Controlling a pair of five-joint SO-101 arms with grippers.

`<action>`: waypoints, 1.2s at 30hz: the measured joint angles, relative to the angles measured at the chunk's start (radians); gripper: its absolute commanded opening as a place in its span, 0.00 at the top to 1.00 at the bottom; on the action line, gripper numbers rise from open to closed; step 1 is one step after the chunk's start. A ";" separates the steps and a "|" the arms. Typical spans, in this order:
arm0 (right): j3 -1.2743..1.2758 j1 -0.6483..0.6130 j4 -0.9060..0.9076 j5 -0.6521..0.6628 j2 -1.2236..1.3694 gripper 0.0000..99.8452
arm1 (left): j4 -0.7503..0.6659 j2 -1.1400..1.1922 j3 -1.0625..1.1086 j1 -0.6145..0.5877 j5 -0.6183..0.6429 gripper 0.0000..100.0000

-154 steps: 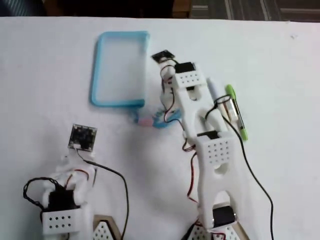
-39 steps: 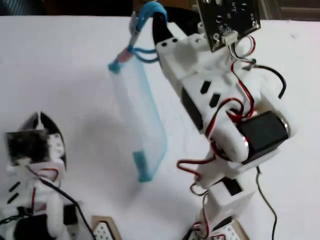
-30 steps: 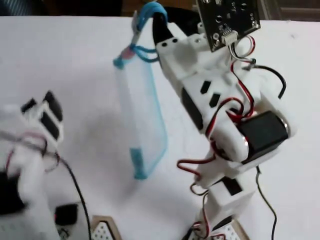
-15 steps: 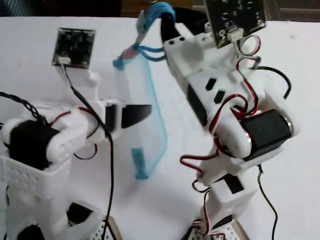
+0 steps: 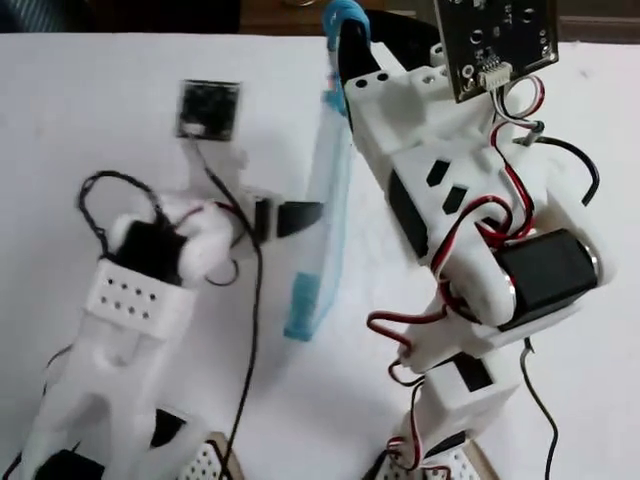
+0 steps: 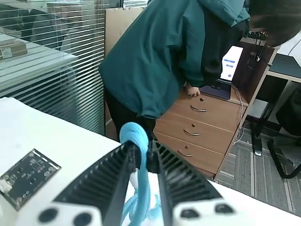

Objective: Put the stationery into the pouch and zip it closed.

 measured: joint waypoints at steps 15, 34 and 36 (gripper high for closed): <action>0.000 0.000 0.000 0.000 0.000 0.98 | -0.261 0.006 0.098 -0.006 -0.115 0.80; 0.000 -0.006 0.002 0.000 0.000 0.98 | -0.468 -0.100 0.293 -0.014 -0.084 0.98; 0.000 0.011 0.002 0.000 0.000 0.98 | -0.405 -0.201 0.293 -0.014 -0.084 0.98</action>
